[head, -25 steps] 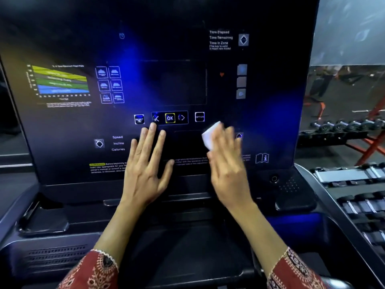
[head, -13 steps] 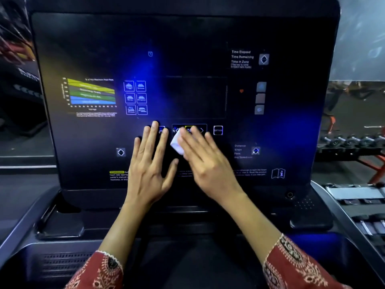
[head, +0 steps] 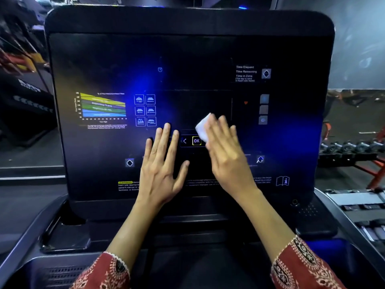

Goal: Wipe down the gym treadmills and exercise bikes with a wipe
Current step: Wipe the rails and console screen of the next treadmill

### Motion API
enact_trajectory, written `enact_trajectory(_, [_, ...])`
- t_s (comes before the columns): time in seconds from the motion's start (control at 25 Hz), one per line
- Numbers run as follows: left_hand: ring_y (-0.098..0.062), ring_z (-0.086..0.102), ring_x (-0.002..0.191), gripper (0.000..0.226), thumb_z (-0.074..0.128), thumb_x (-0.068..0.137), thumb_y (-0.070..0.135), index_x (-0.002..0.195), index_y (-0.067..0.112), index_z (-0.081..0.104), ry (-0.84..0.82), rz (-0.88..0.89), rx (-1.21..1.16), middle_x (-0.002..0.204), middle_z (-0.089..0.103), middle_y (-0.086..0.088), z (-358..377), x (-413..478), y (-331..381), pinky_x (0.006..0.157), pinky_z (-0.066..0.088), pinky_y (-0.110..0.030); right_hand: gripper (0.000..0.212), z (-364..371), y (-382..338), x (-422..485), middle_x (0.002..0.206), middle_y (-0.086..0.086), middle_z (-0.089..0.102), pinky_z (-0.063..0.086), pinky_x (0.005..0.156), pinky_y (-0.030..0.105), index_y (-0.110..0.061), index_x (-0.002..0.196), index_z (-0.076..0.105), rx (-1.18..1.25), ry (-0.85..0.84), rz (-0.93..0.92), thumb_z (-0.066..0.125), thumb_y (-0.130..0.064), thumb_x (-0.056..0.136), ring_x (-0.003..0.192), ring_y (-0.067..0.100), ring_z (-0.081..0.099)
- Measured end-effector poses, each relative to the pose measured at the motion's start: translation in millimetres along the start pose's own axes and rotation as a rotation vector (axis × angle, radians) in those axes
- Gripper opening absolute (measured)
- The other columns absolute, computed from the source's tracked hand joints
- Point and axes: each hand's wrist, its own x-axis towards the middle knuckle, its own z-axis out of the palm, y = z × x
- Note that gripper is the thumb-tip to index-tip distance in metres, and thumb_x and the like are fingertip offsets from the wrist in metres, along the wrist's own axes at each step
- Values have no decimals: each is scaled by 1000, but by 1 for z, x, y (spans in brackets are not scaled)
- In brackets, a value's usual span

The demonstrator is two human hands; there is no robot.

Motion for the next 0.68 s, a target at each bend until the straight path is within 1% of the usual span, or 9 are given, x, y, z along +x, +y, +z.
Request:
enact_trajectory(0.08, [-24, 15, 145, 63, 46, 92, 36, 143, 1, 34, -9, 14, -14, 152, 25, -18, 3, -1, 5, 118, 10, -39, 43, -7, 14, -20, 149, 13, 35, 15, 120, 39, 1, 141, 37, -57, -36, -101, 42, -6, 99, 143, 23, 23])
enact_trajectory(0.24, [-27, 17, 144, 63, 47, 92, 35, 143, 0, 34, -16, 27, -26, 152, 25, -19, 8, -3, 19, 118, 10, -39, 46, -23, 29, -46, 153, 12, 24, 8, 121, 39, 1, 145, 29, 16, 108, 340, 38, -10, 102, 147, 23, 11])
enact_trajectory(0.28, [-28, 18, 143, 62, 47, 92, 34, 143, 0, 35, -22, 51, -25, 152, 26, -20, 9, -3, 21, 118, 10, -39, 46, -21, 22, -55, 154, 14, 24, 9, 121, 40, 2, 145, 29, -1, 83, 298, 38, -9, 101, 147, 25, 12])
enact_trajectory(0.4, [-28, 21, 143, 60, 47, 92, 33, 142, 1, 37, -41, 118, -23, 151, 28, -19, 14, 1, 32, 119, 10, -38, 45, -23, 28, -61, 150, 13, 33, 15, 120, 41, 1, 143, 34, -81, -81, -67, 42, -6, 99, 144, 26, 23])
enact_trajectory(0.44, [-27, 21, 143, 60, 47, 92, 33, 142, 2, 37, -45, 122, -28, 151, 28, -18, 16, 3, 37, 119, 10, -37, 45, -28, 40, -49, 150, 13, 35, 15, 120, 41, 1, 142, 35, -95, -83, -92, 43, -5, 98, 143, 25, 25])
enact_trajectory(0.48, [-27, 21, 143, 60, 47, 92, 33, 142, 2, 37, -46, 124, -29, 151, 28, -18, 18, 5, 41, 119, 10, -37, 45, -33, 52, -36, 150, 14, 34, 13, 120, 40, 0, 143, 35, -105, -52, -36, 43, -4, 98, 143, 25, 23])
enact_trajectory(0.6, [-27, 21, 143, 60, 47, 92, 33, 143, 2, 37, -40, 121, -17, 152, 28, -17, 23, 12, 52, 118, 9, -38, 46, -46, 73, 3, 154, 15, 26, 2, 120, 32, -1, 146, 28, 10, 131, 330, 40, -6, 101, 144, 22, 11])
enact_trajectory(0.64, [-27, 21, 143, 60, 46, 92, 34, 142, 2, 38, -34, 112, -8, 151, 28, -18, 24, 14, 54, 118, 9, -39, 47, -45, 70, 8, 154, 15, 24, 1, 120, 31, 0, 146, 27, 12, 125, 324, 39, -6, 101, 144, 22, 10])
enact_trajectory(0.68, [-28, 21, 142, 60, 46, 92, 35, 142, 2, 39, -26, 101, 2, 151, 28, -18, 26, 16, 56, 117, 9, -40, 46, -44, 68, 5, 153, 16, 25, 2, 120, 32, 1, 145, 28, -20, 88, 224, 38, -7, 101, 144, 22, 11])
